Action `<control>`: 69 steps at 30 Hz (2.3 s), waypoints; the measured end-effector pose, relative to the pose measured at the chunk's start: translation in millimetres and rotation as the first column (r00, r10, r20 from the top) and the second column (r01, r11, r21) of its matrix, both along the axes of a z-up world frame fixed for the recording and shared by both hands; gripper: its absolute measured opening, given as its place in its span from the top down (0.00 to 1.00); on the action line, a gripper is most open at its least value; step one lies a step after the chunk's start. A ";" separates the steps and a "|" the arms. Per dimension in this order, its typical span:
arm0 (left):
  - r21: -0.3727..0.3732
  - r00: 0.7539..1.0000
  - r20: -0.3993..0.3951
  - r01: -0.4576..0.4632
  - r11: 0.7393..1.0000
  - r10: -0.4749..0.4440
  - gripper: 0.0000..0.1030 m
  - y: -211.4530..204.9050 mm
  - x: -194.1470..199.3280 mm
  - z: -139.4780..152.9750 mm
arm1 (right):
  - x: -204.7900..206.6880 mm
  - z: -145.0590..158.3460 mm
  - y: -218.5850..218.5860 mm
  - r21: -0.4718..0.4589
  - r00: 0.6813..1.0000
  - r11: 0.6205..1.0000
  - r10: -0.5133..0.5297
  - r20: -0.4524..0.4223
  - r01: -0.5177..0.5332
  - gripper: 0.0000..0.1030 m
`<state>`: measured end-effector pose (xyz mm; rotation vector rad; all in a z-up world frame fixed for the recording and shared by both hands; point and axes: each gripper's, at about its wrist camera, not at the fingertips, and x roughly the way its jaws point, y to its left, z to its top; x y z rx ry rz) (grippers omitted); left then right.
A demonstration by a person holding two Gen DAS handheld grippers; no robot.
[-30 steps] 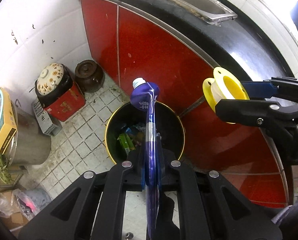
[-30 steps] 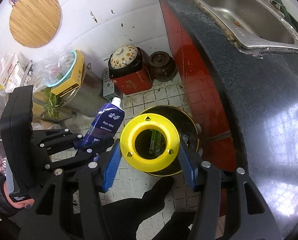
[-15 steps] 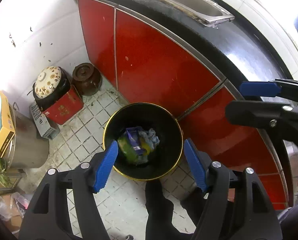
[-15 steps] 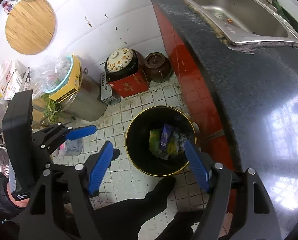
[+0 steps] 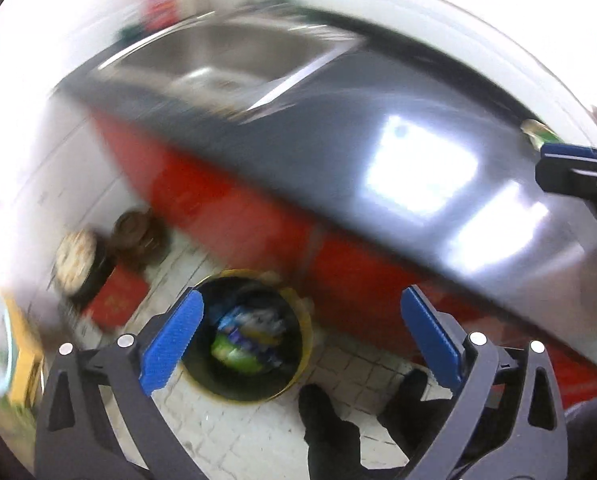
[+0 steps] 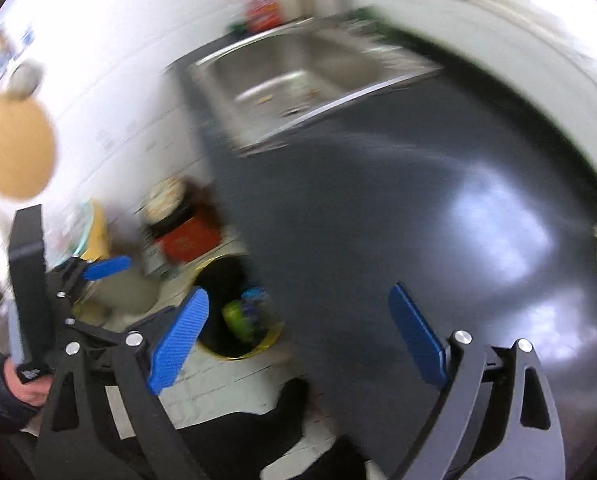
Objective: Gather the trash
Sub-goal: 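Swing both tools back over the counter toward the remaining trash, then grasp the green cartoon paper cup with the left tool while the right tool grasps the red lid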
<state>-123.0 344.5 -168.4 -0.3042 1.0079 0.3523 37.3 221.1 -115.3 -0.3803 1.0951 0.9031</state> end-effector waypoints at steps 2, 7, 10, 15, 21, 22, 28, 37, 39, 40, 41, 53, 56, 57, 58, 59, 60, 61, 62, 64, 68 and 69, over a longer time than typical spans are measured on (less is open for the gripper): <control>0.016 0.994 0.017 0.103 0.995 -0.103 0.07 -29.9 32.7 9.4 | 25.4 12.1 -53.3 0.005 0.992 0.992 -0.122 0.022 0.122 0.14; 0.048 0.943 0.077 0.320 0.946 -0.323 0.07 -112.2 110.9 35.1 | 67.3 31.3 -176.2 0.020 0.926 0.928 -0.374 0.061 0.373 0.14; 0.050 0.896 0.115 0.426 0.903 -0.429 0.07 -170.0 155.7 51.4 | 84.8 36.7 -239.6 0.026 0.874 0.877 -0.480 0.077 0.479 0.14; 0.063 0.828 0.124 0.543 0.837 -0.546 0.07 -244.8 197.7 56.2 | 101.9 30.5 -321.1 0.032 0.807 0.811 -0.584 0.085 0.584 0.14; 0.087 0.780 0.083 0.614 0.784 -0.620 0.07 -296.1 233.0 46.4 | 119.7 20.1 -370.4 0.046 0.779 0.781 -0.624 0.062 0.622 0.14; 0.090 0.778 0.078 0.617 0.782 -0.623 0.07 -300.0 238.5 45.1 | 126.3 18.1 -374.9 0.046 0.778 0.780 -0.625 0.060 0.624 0.14; 0.098 0.786 0.055 0.610 0.786 -0.616 0.07 -310.4 286.3 38.9 | 170.6 10.0 -392.0 0.048 0.779 0.779 -0.627 0.034 0.625 0.14; 0.082 0.766 0.087 0.632 0.770 -0.637 0.07 -334.7 397.3 46.2 | 269.9 -20.5 -420.6 0.031 0.765 0.765 -0.644 0.011 0.644 0.14; 0.077 0.742 0.112 0.657 0.750 -0.661 0.07 -350.4 417.6 46.6 | 288.8 -31.6 -423.2 0.025 0.775 0.775 -0.632 0.007 0.631 0.15; 0.089 0.731 0.117 0.667 0.740 -0.673 0.07 -358.3 430.5 45.3 | 298.0 -38.0 -423.9 0.018 0.781 0.781 -0.625 0.007 0.625 0.16; 0.102 0.727 0.115 0.669 0.736 -0.677 0.07 -361.6 440.1 42.8 | 310.1 -47.2 -424.0 0.008 0.788 0.788 -0.615 0.003 0.615 0.16; 0.153 0.595 -0.084 0.801 0.579 -0.800 0.07 -343.8 520.7 -27.9 | 368.4 -118.9 -405.3 -0.095 0.862 0.857 -0.506 0.037 0.507 0.28; 0.147 0.573 -0.103 0.817 0.558 -0.813 0.25 -347.5 526.0 -39.6 | 370.9 -118.4 -403.1 -0.102 0.864 0.858 -0.498 0.070 0.503 0.52; 0.143 0.568 -0.109 0.821 0.552 -0.816 0.33 -348.7 525.6 -41.8 | 371.0 -117.4 -402.4 -0.108 0.865 0.859 -0.496 0.075 0.501 0.52; 0.156 0.570 -0.108 0.819 0.552 -0.815 0.34 -347.9 524.7 -42.6 | 370.4 -117.0 -402.7 -0.107 0.866 0.859 -0.496 0.070 0.501 0.52; 0.163 0.570 -0.105 0.818 0.551 -0.815 0.35 -349.2 522.1 -42.0 | 368.9 -116.7 -403.7 -0.107 0.863 0.857 -0.500 0.070 0.504 0.52; 0.156 0.571 -0.105 0.818 0.554 -0.814 0.37 -350.1 519.3 -41.5 | 366.1 -116.3 -404.8 -0.109 0.861 0.854 -0.504 0.071 0.509 0.52; 0.151 0.571 -0.102 0.818 0.555 -0.814 0.39 -352.0 515.1 -39.8 | 364.0 -115.3 -406.5 -0.112 0.859 0.851 -0.508 0.069 0.512 0.52; 0.147 0.573 -0.099 0.817 0.557 -0.814 0.40 -353.1 509.6 -37.6 | 362.6 -114.2 -406.8 -0.115 0.857 0.849 -0.511 0.070 0.516 0.52; 0.137 0.584 -0.087 0.809 0.571 -0.807 0.40 -353.1 496.2 -32.4 | 353.5 -108.1 -409.9 -0.118 0.847 0.839 -0.525 0.081 0.531 0.52; 0.129 0.606 -0.070 0.793 0.595 -0.792 0.40 -349.9 466.9 -21.0 | 327.9 -91.4 -417.0 -0.107 0.827 0.821 -0.555 0.085 0.562 0.52; 0.125 0.613 -0.068 0.788 0.602 -0.787 0.40 -347.1 460.0 -18.5 | 322.2 -87.8 -418.4 -0.105 0.824 0.818 -0.559 0.086 0.566 0.52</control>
